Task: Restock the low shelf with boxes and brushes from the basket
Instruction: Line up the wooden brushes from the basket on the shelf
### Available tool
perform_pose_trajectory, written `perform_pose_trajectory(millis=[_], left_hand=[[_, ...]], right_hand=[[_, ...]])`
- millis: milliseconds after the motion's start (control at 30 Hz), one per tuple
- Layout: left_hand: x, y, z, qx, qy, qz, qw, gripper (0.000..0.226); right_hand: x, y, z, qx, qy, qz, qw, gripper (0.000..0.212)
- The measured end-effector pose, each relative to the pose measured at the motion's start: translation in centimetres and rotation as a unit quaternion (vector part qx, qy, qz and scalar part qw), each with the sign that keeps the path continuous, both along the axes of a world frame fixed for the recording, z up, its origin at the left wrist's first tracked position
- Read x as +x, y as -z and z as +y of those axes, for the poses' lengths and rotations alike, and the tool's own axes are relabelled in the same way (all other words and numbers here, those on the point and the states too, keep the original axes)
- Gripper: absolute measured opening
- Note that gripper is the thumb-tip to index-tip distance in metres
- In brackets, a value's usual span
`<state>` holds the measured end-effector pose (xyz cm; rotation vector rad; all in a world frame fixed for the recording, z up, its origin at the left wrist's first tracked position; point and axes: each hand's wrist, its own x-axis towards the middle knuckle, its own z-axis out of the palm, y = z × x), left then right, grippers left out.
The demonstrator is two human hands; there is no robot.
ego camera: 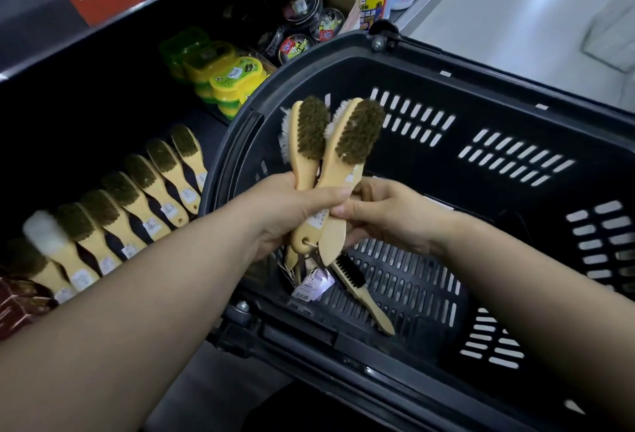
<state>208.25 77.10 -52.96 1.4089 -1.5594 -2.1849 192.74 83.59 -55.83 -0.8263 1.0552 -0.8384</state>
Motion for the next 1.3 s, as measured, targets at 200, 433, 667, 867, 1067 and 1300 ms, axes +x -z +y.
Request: perform_pose_trajectory(millis=[200,433,667,867,1067,1300], left_hand=[[0.0,-0.1,-0.1,-0.011,-0.021,-0.025,0.999,0.039],[0.1,0.6,-0.3,-0.076,-0.067,-0.061,0.993,0.022],[0.2,0.8,-0.5,-0.051,-0.069,-0.035,0.996,0.019],[-0.1,0.8,-0.6,-0.034,-0.073,-0.026,0.996,0.026],[-0.1,0.4,-0.5,-0.045,-0.07,-0.028,0.996,0.048],[0.6,-2.0,0.4,-0.064,-0.089,0.076,0.991,0.039]], right_hand=[[-0.1,0.6,-1.0,-0.071,0.007,0.173,0.982,0.027],[-2.1,6.2,-1.4,0.036,-0.168,0.162,0.972,0.007],[0.5,19.3,5.7,0.245,-0.201,0.534,0.784,0.058],[1.0,18.4,5.8,0.236,-0.178,0.495,0.817,0.03],[-0.7,7.8,1.6,0.268,0.263,0.103,0.921,0.019],[2.2,-4.0,1.8,0.104,0.282,-0.144,0.943,0.03]])
